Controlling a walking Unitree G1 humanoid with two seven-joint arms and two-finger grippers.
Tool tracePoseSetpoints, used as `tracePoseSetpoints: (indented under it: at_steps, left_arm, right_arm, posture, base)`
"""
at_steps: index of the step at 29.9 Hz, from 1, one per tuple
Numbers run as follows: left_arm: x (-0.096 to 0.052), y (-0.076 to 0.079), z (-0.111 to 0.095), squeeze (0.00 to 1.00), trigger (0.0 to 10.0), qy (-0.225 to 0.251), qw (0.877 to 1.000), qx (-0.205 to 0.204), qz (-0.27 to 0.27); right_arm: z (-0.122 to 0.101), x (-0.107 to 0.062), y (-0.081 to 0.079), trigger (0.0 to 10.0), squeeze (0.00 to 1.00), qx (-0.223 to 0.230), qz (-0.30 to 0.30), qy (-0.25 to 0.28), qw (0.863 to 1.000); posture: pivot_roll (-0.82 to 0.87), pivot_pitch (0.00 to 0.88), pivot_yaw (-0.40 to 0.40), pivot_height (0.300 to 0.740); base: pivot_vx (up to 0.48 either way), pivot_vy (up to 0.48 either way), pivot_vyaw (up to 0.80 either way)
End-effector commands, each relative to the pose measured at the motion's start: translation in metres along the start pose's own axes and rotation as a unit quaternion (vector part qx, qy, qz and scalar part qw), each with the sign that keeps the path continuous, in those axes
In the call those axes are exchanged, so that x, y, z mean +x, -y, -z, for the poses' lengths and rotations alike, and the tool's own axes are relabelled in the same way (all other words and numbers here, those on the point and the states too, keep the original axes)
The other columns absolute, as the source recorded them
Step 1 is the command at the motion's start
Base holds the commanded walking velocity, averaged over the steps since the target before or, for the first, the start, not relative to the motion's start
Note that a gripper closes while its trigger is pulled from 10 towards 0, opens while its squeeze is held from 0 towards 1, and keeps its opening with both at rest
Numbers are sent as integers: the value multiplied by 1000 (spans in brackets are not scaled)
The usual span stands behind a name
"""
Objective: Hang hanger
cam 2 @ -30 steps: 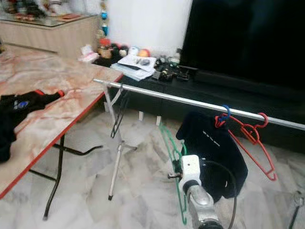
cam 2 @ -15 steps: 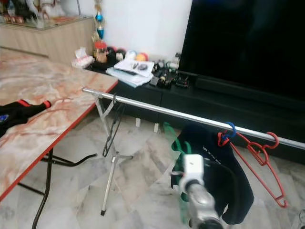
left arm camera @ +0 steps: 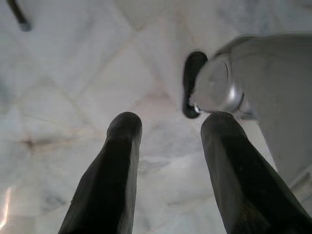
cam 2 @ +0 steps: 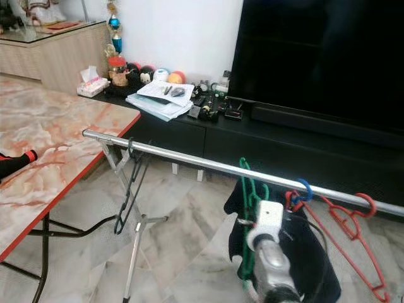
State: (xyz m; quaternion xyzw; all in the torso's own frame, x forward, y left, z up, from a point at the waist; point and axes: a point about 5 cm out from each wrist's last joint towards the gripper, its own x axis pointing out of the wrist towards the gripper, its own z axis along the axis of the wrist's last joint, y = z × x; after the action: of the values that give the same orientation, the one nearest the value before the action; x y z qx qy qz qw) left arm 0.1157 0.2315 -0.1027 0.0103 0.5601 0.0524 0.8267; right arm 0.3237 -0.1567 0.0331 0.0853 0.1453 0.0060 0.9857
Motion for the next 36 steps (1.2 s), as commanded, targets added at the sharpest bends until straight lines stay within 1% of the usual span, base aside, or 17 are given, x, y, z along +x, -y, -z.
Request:
tracePoseSetpoints:
  at_steps: [1,5,11,13,17,18,20,24,31,33,36]
  left_arm:
    - [0,2,8,0,10000,-13,1000,0,5]
    - [-1,1,8,0,10000,-13,1000,5,6]
    - [-1,-2,6,0,10000,-10,1000,9,4]
    - [-1,-2,5,0,10000,-10,1000,10,4]
    - [-1,-4,4,0,10000,-9,1000,11,4]
    - [-1,-4,4,0,10000,-9,1000,11,4]
    - [-1,-5,3,0,10000,-9,1000,12,4]
    - [-2,-8,4,0,10000,-8,1000,14,2]
    - [-2,-8,4,0,10000,-9,1000,12,3]
    - [-2,-8,5,0,10000,-10,1000,12,3]
    - [-2,-6,7,0,10000,-11,1000,11,4]
  right_arm:
    - [-8,1,9,10000,0,4,18,16,1000]
    - [-12,4,0,10000,0,-6,2,18,1000]
    - [-24,9,-3,10000,0,-24,6,31,999]
    - [-26,11,-5,10000,0,-22,5,31,999]
    - [-31,15,-9,10000,0,-41,2,17,999]
    - [-31,16,-9,10000,0,-58,5,6,998]
    - [-33,18,-10,10000,0,-58,8,-6,998]
    - [-39,22,-11,10000,0,-75,16,-20,997]
    - [-47,26,-14,10000,0,-74,19,-27,997]
    - [-47,26,-15,10000,0,-76,24,-36,996]
    - [-43,26,-13,10000,0,-72,39,-65,995]
  posture:
    - [138,0,-20,740]
    - [143,0,-19,740]
    - [149,0,-15,740]
    - [150,0,-12,740]
    - [156,0,-10,740]
    - [157,0,-9,740]
    - [157,0,-9,740]
    - [164,0,-12,740]
    - [173,0,-20,740]
    - [173,0,-20,740]
    - [176,0,-24,740]
  base:
    - [0,0,0]
    - [0,0,0]
    - [0,0,0]
    - [0,0,0]
    - [0,0,0]
    - [0,0,0]
    - [0,0,0]
    - [0,0,0]
    - [0,0,0]
    - [0,0,0]
    - [0,0,0]
